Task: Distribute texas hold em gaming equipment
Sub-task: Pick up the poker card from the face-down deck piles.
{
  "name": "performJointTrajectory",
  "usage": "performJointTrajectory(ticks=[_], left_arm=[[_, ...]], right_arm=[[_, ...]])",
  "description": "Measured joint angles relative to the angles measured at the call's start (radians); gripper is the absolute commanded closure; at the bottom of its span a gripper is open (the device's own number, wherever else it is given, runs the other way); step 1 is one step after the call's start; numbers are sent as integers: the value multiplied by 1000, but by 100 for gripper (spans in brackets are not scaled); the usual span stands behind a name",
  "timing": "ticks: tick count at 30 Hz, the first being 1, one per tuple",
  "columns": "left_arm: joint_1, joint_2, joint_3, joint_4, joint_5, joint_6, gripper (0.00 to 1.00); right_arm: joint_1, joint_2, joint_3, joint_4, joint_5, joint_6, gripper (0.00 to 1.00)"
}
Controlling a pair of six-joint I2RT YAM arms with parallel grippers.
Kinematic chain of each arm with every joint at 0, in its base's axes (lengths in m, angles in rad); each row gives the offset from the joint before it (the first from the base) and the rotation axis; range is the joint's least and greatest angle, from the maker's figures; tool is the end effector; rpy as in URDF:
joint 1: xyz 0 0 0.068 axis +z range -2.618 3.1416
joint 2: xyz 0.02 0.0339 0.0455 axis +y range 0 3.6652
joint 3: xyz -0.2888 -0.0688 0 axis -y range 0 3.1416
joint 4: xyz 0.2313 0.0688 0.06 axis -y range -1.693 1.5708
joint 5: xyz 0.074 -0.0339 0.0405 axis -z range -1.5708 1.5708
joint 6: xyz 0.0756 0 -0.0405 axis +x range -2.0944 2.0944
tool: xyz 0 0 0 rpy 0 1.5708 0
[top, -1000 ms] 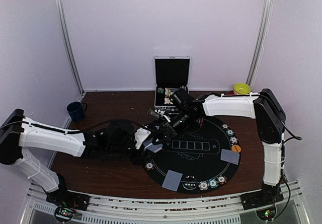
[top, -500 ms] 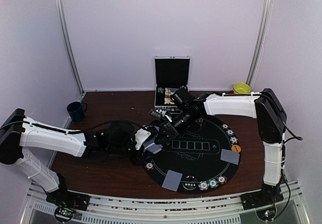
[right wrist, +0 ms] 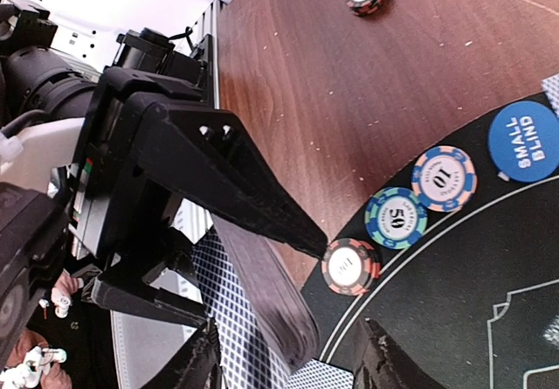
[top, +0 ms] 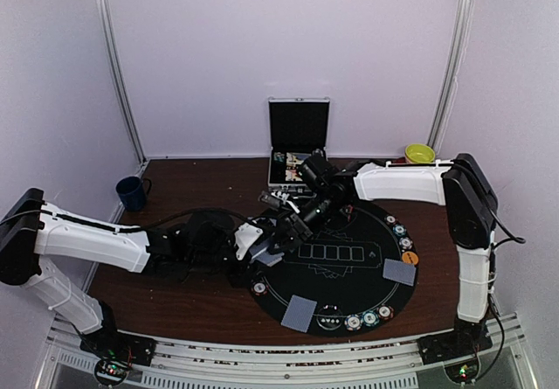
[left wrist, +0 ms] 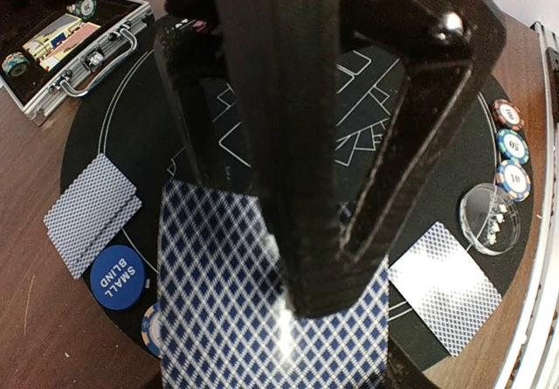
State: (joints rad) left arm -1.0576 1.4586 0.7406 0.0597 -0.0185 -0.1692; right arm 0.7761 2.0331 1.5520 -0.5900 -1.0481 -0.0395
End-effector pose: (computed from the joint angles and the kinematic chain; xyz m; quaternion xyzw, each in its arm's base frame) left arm 0.1582 -0.2778 0.2020 0.3821 0.8123 -0.2468 0.3650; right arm 0.2647 0.3516 0.2201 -0.4463 0.7211 0.5294 0.0252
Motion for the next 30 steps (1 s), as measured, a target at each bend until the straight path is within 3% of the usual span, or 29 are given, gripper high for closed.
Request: performJointTrajectory(ticks=[15,30], left_arm=[[0,2,0,-1,9,4,47],[0,6,0,-17,2,3,47]], right_arm=[[31,60,32,37,-22,85,65],[-20,42,4,36,-30,78,78]])
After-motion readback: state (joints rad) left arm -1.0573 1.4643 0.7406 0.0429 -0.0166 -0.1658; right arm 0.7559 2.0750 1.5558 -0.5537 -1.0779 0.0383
